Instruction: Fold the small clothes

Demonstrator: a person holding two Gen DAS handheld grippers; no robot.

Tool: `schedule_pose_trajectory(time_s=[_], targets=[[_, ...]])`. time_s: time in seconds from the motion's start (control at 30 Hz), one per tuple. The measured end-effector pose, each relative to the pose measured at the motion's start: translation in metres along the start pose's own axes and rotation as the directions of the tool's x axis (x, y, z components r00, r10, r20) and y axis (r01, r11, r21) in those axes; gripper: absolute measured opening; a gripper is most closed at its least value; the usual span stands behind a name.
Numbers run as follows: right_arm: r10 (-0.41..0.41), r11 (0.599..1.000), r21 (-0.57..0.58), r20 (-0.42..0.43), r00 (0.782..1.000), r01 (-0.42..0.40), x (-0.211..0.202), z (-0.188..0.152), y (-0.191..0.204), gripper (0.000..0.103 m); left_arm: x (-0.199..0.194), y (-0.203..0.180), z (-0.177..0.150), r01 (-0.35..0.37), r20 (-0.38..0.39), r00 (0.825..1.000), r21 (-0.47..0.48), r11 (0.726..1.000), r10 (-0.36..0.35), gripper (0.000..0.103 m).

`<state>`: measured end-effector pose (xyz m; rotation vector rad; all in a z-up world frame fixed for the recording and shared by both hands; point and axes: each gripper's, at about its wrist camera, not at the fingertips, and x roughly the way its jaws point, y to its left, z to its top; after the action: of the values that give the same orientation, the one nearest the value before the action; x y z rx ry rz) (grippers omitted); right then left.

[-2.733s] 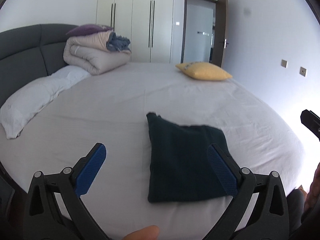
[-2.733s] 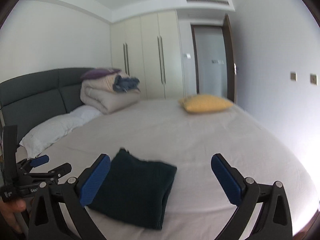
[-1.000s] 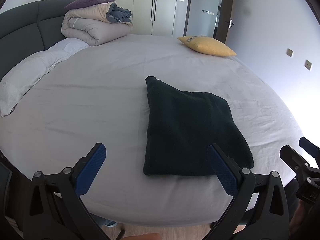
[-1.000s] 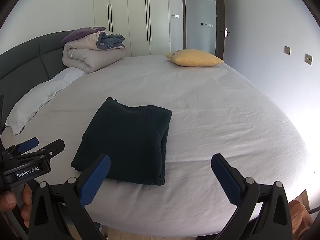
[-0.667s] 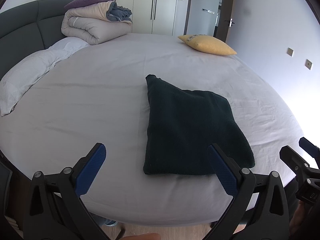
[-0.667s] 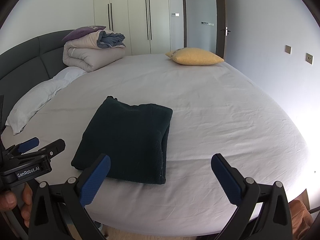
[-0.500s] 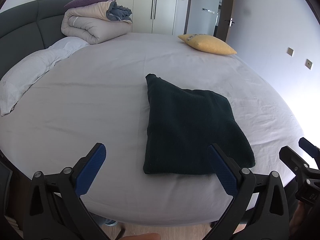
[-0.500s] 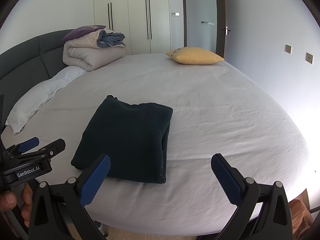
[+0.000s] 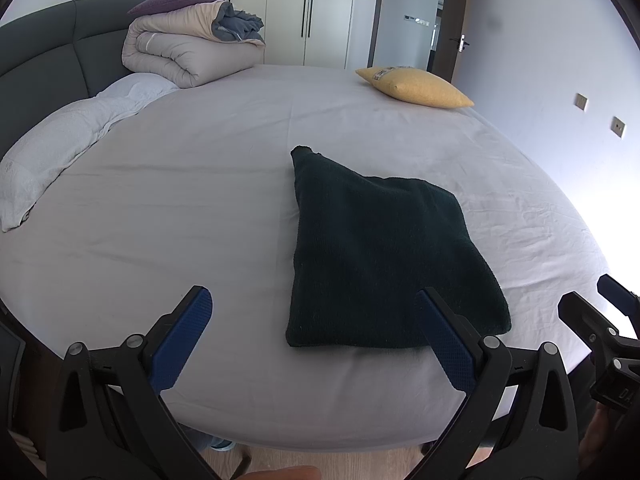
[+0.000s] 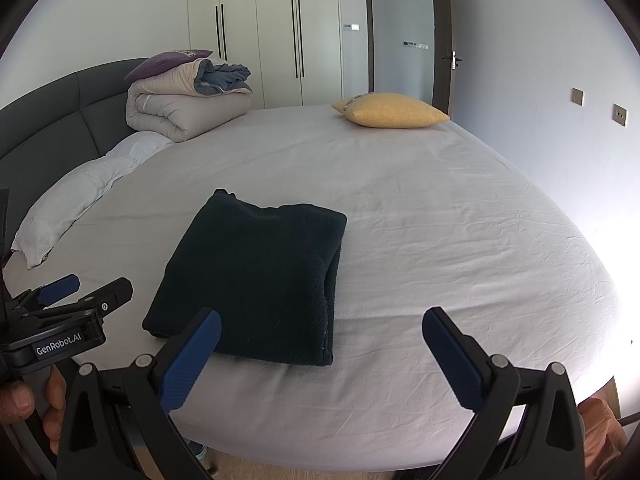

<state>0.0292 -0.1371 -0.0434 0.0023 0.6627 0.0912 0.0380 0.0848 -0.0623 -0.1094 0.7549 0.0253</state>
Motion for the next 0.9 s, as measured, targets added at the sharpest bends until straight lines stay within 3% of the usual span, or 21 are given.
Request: schedule_pose_trajectory(time_s=[0.9], targets=[[0.010, 1.000, 0.004, -0.011, 1.000, -0.010, 0.0029, -0.0042, -0.0004, 0.103, 0.0050, 0.0007, -0.0024, 0.007, -0.009, 1.000, 0.005, 1.000, -0.007, 0.103]])
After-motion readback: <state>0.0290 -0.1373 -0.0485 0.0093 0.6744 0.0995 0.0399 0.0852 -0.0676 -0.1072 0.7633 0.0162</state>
